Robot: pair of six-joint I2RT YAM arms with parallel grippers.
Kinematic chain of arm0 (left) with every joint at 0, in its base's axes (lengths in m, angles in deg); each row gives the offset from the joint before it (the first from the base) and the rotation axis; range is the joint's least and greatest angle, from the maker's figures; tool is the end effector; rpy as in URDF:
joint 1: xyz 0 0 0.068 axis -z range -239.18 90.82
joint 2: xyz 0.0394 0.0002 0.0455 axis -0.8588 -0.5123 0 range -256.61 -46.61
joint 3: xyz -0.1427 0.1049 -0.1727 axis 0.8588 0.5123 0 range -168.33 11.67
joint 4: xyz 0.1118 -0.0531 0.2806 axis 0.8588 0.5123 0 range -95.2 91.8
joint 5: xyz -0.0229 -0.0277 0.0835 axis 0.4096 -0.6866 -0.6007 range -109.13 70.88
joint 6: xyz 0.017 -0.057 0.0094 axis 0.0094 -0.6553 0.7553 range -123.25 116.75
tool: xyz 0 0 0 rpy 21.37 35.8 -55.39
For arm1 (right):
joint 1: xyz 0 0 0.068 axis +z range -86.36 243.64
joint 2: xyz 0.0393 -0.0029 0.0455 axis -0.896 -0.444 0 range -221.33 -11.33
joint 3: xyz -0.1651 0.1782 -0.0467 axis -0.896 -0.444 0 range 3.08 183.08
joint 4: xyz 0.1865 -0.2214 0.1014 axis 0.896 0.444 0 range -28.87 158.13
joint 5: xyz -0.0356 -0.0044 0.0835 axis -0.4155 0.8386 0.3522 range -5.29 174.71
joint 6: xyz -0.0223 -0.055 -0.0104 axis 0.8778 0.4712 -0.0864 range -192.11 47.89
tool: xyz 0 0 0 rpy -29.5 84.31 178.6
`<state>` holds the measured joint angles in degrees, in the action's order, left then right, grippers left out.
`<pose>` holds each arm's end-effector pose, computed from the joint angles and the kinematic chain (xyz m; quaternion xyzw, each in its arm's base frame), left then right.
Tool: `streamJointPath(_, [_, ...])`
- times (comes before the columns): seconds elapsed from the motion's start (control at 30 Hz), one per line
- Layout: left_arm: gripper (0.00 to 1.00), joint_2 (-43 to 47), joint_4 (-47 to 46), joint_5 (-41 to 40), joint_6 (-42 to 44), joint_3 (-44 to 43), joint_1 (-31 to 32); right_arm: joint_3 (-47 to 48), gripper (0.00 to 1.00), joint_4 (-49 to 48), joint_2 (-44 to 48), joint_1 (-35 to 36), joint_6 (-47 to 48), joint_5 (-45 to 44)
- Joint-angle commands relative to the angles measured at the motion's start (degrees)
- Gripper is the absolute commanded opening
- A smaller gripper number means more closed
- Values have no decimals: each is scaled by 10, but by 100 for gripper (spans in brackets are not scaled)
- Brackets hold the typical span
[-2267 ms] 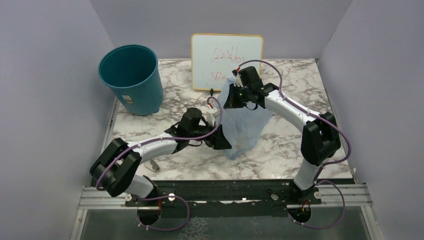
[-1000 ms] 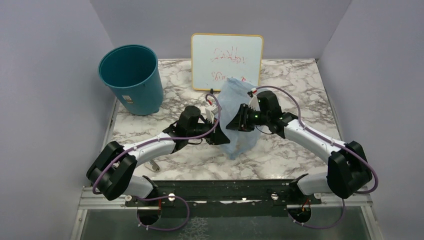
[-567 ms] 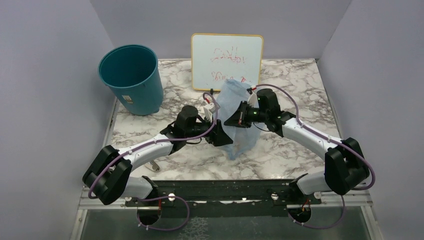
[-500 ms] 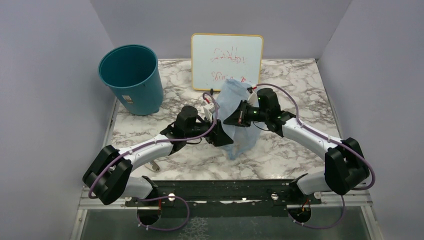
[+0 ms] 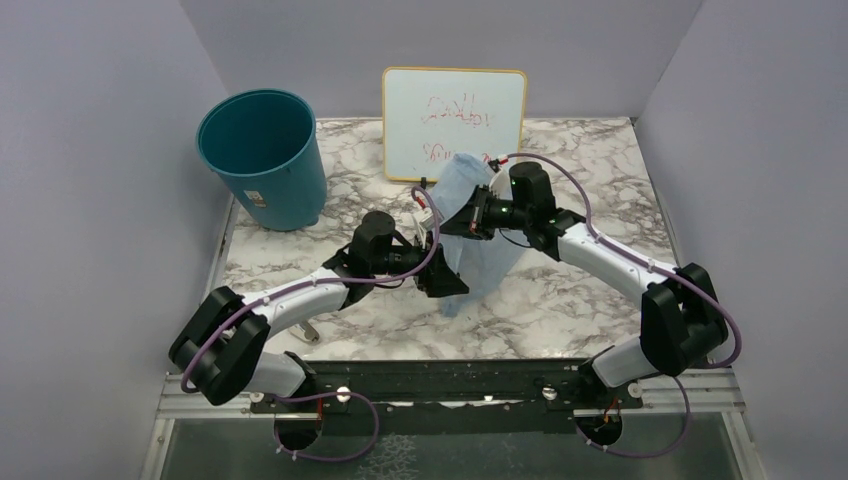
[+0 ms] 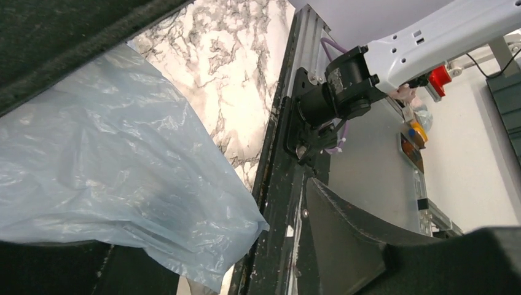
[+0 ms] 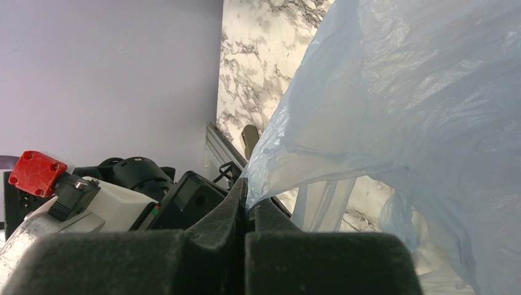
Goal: Put the trash bags into the trash bin
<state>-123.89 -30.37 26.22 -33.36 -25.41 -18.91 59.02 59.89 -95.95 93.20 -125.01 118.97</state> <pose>0.2327 -0.2386 0.1749 0.2985 0.7086 -0.5735 0.2826 0.3197 0.2103 0.2111 0.0154 0.8308 0.5163 0.2072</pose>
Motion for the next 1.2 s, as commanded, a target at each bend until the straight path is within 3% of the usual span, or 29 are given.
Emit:
streamJointPath(0.0, [64, -13, -17, 25, 29, -15, 1, 15, 1, -6, -9, -2, 4, 22])
streamJointPath(0.17, [39, -22, -16, 29, 22, -21, 1, 14, 0, 4, -8, -6, 13, 15])
streamJointPath(0.37, [21, -24, -27, -15, -3, -27, 2, 5, 2, 11, -8, -6, 31, 16])
streamJointPath(0.43, [11, -25, -27, -27, -7, -25, 2, 3, 8, 29, -3, -6, 41, 8])
streamJointPath(0.53, [0, -14, -27, -66, -16, -12, 2, 23, 31, 102, 26, -8, 90, -54])
streamJointPath(0.63, [0, -2, -26, -83, -15, -2, 0, 33, 59, 183, 72, -8, 149, -161])
streamJointPath(0.7, [0, 4, -26, -90, -12, 3, -1, 25, 68, 225, 103, -8, 176, -227])
streamJointPath(0.83, [0, -3, -2, -97, 2, 2, -2, -51, 71, 237, 175, -8, 181, -272])
streamJointPath(1.03, [0, -1, 14, -96, 8, 2, -2, -244, 75, 89, 260, -6, 96, -138])
streamJointPath(1.17, [0, 2, 25, -98, 14, 1, -2, -276, 75, 59, 251, 0, 59, -106])
